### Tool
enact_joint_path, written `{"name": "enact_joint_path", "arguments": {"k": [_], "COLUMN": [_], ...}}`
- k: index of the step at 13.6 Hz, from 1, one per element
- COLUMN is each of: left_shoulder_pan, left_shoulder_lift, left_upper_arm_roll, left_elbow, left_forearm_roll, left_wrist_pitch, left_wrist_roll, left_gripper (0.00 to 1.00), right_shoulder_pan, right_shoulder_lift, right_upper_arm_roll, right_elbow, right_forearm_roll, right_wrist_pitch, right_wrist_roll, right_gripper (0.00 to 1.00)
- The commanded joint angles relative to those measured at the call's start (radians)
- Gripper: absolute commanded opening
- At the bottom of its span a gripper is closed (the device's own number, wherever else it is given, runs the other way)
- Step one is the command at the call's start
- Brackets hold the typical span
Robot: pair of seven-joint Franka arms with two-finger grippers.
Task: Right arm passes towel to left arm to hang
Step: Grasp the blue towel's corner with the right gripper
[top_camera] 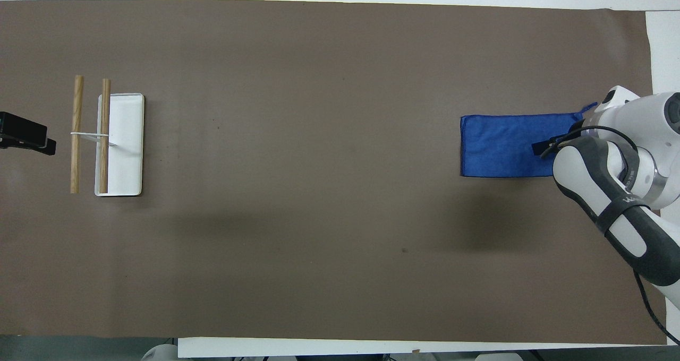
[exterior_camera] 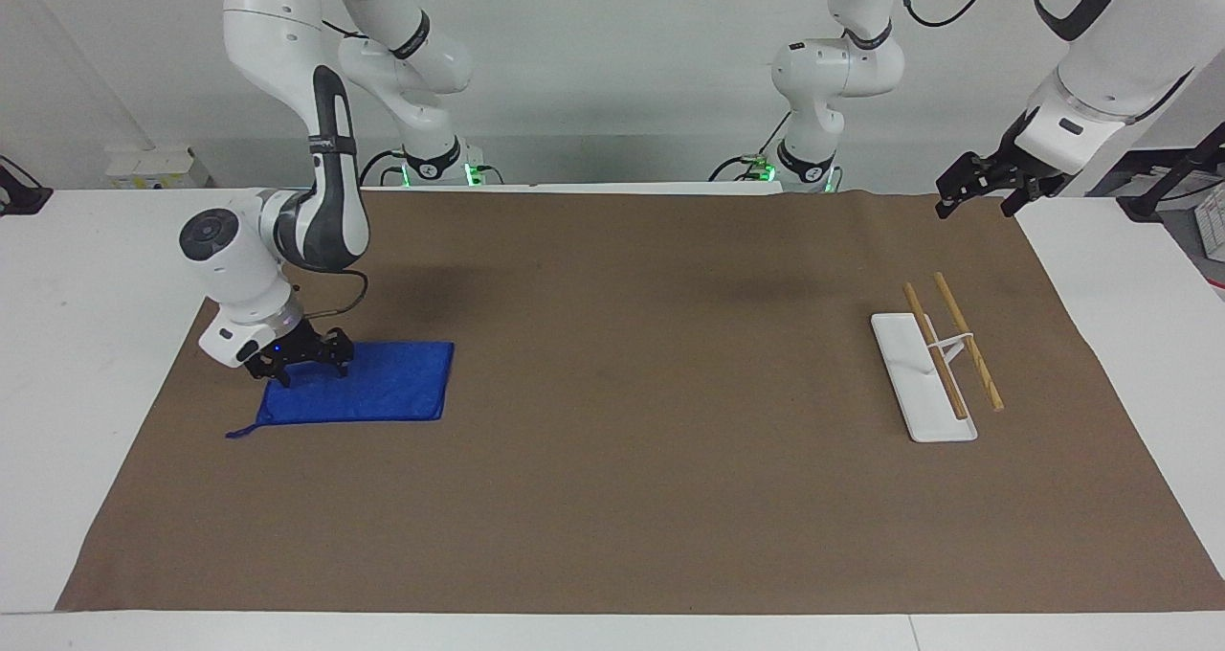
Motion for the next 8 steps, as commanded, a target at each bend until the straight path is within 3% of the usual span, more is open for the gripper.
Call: {"name": "enact_joint_path", "arguments": {"k": [1,3,5,6,8], "left_shoulder_pan": [-0.004,-0.004,-0.004,-0.004,-0.004], "left_shoulder_lift": [-0.007,-0.007,-0.007,-0.007,-0.007], "left_upper_arm_roll": [0.007,0.007,0.007,0.007,0.007], "left_elbow": [-0.001,-0.001,0.001,0.001,-0.001], "left_forearm_roll": [-0.007,-0.007,-0.007,-0.007,-0.007], "left_wrist_pitch": [-0.015,-0.015,-0.015,-0.015,-0.015], "left_wrist_roll": [0.001,0.001,0.001,0.001,0.001], "left_gripper": [1.00,1.00,1.00,1.00,1.00], "right_shoulder_pan": [-0.013,-0.013,-0.012,-0.012,-0.010], "right_shoulder_lift": [-0.012,-0.012,-0.012,-0.012,-0.015], "right_upper_arm_roll": [0.009,0.009,0.009,0.010,0.015], "right_elbow": [-0.028,-0.028,-0.022,-0.017,-0.008], "right_forearm_roll": [-0.005,-0.005,-0.005,-0.006,-0.005], "right_wrist_pitch": [0.025,0.024,0.019,0.016,0.011], "right_wrist_roll": [-0.020,-0.020,-0.020,-0.018,-0.017], "right_gripper": [0.79,0.37,0.07,0.00,0.00]}}
